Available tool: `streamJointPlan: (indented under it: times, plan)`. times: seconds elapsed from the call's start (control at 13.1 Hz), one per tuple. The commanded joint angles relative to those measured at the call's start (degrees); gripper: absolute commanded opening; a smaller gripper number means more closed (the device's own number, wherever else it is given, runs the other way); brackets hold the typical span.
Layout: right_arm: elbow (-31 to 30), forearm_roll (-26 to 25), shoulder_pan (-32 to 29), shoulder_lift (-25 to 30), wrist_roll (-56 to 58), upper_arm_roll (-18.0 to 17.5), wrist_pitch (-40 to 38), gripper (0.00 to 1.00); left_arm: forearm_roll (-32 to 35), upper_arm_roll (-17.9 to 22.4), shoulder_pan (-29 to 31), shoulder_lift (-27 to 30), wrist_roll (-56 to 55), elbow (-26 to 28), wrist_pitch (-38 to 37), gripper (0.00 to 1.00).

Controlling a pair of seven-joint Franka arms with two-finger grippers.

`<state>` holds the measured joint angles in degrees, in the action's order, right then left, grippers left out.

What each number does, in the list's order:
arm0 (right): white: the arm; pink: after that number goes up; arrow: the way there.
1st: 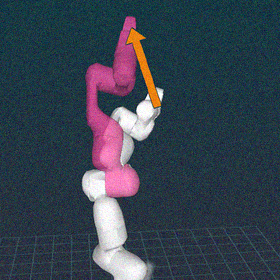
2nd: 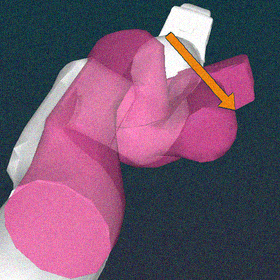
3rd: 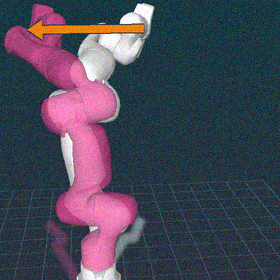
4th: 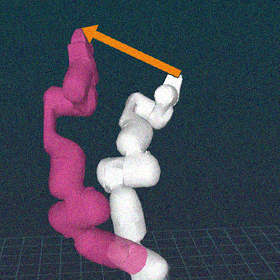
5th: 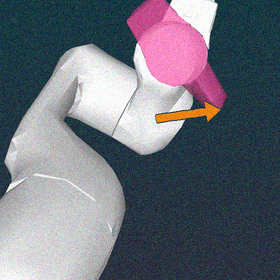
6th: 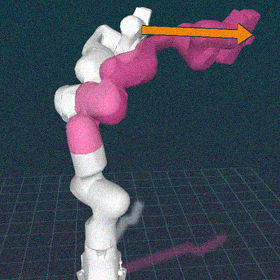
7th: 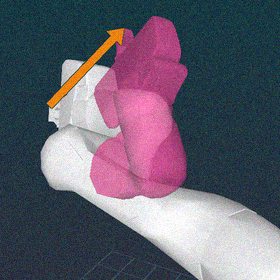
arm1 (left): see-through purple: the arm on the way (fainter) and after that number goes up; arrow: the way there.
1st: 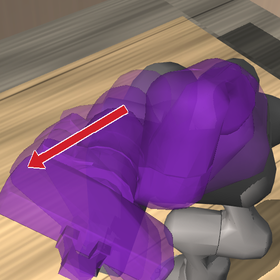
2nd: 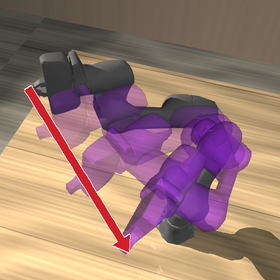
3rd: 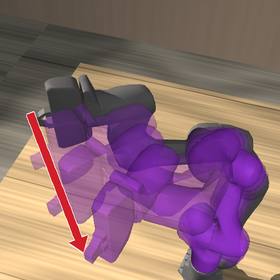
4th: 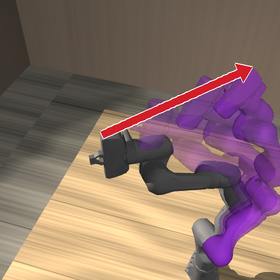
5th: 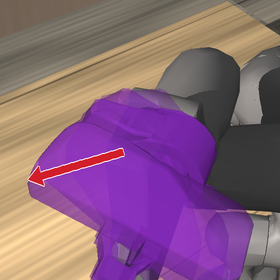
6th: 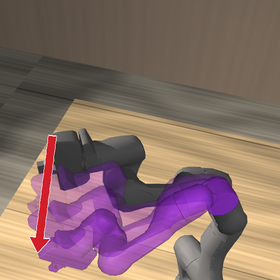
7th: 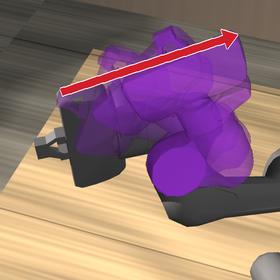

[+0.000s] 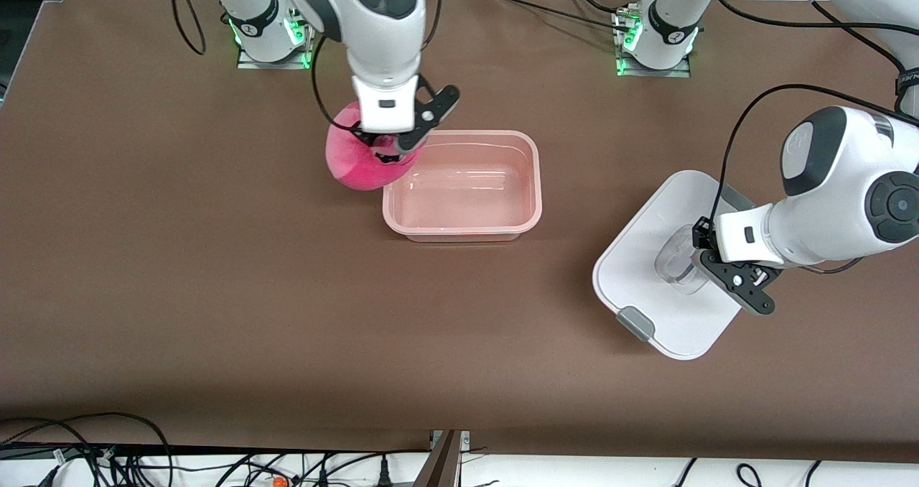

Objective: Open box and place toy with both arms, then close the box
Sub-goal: 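Carry the pink toy over the open box with the right gripper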

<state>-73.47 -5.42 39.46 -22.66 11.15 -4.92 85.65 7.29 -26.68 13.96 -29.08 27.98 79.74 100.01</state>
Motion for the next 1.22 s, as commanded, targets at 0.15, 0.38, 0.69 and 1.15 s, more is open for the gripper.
streamJointPlan:
  times: [0.15, 0.38, 0.69, 1.15]
  plan:
    - [11.1, -3.6, 4.8, -9.4, 10.4, 0.9, -2.5, 0.0, -1.4, 0.1, 0.7, 0.4, 0.6, -0.2, -0.7, 0.0]
    - [12.8, -8.8, 9.3, -13.4, 11.8, 1.0, -2.8, 0.0, -1.4, 0.1, 0.9, 0.4, 0.7, -0.2, -0.7, 0.0]
    - [12.9, -13.1, 11.9, -15.9, 11.9, 1.1, -2.9, 0.0, -1.2, 0.1, 1.2, 0.4, 0.8, -0.2, -0.7, 0.0]
    - [12.9, -17.9, 14.5, -22.3, 11.6, 1.2, -0.8, 0.0, -1.6, 0.1, 1.6, 0.3, 0.9, -0.2, -0.8, 0.0]
